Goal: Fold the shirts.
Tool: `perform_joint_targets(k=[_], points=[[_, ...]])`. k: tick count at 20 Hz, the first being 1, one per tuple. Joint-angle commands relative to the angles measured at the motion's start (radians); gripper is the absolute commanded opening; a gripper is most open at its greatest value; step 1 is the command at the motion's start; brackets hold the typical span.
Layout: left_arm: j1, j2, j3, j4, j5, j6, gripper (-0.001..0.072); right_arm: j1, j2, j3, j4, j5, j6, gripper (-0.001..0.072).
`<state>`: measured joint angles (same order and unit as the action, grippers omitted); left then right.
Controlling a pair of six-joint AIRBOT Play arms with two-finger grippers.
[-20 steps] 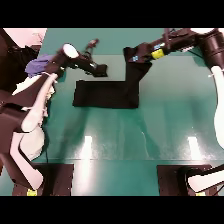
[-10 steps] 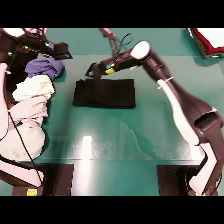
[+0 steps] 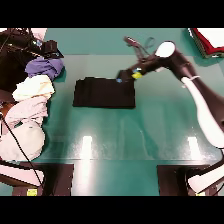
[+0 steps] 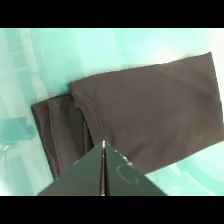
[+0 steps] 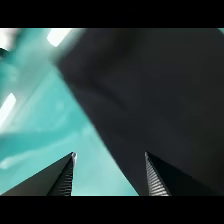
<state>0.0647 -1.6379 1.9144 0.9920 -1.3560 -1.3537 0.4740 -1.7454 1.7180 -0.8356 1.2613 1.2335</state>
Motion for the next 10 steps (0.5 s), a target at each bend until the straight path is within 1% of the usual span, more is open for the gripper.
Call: perform_joint_targets(k=[1,2,3,6,10], points=[[0.002,0.002,-0.002,-0.001,-0.013,0.000,0.0026,-0.187,0.100,-0.270,-0.021,-0.038,0.113,0.0514],[0.002,0.001,-0.002,-0.001,-0.013,0.001,0.0026,-0.233,0.108,-0.333,0.029,-0.067,0.113,0.0556],[0.002,0.001,-0.002,-0.001,-0.013,0.000,0.0025,-0.269,0.106,-0.382,0.085,-0.086,0.113,0.0666],[-0.001,0.000,-0.002,-0.003,-0.011,0.002,0.0026,-0.311,0.063,-0.454,0.175,-0.122,0.111,0.0673],[-0.001,0.000,-0.002,-0.003,-0.005,0.018,0.0025,-0.248,-0.040,-0.407,0.227,-0.130,0.108,0.0672]])
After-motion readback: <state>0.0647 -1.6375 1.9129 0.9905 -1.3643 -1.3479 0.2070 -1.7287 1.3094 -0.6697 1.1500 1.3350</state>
